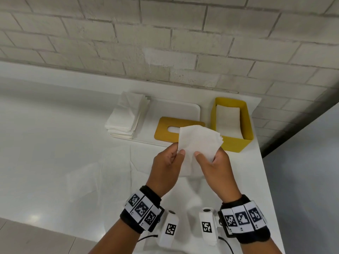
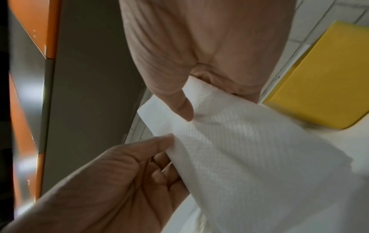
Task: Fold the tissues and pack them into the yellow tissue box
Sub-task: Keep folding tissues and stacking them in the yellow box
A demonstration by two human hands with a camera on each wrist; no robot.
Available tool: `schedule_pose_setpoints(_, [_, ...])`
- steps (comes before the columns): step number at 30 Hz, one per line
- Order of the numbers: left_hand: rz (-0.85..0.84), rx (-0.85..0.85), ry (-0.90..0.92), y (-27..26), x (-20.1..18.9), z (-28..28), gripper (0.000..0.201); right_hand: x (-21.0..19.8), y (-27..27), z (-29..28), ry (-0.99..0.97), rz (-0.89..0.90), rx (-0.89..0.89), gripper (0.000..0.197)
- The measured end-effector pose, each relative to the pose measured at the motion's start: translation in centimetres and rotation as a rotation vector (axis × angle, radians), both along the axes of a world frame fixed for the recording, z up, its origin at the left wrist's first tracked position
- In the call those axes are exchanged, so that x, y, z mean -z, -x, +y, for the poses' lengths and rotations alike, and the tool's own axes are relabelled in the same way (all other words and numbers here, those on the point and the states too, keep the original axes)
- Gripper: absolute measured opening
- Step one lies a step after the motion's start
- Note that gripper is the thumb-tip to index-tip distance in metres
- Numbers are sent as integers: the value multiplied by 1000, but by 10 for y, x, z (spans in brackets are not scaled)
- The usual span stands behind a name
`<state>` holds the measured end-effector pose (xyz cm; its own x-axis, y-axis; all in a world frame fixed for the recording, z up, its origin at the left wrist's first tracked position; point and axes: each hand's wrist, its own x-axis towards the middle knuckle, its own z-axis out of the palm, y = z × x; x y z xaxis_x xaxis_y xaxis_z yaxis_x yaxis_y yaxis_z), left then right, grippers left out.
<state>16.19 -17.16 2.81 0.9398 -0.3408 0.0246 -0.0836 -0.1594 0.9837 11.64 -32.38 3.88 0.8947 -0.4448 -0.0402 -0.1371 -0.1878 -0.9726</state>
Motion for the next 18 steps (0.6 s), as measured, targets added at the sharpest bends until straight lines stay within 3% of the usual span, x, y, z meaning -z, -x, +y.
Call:
schedule_pose_setpoints(9, [101,4,-17,7,27,-2,33,28,4,13,-53,5,82,37])
schedule_pose_setpoints(18, [36,-10,-88,13,35,-2,32,38,7,16,-46,-28,107,31])
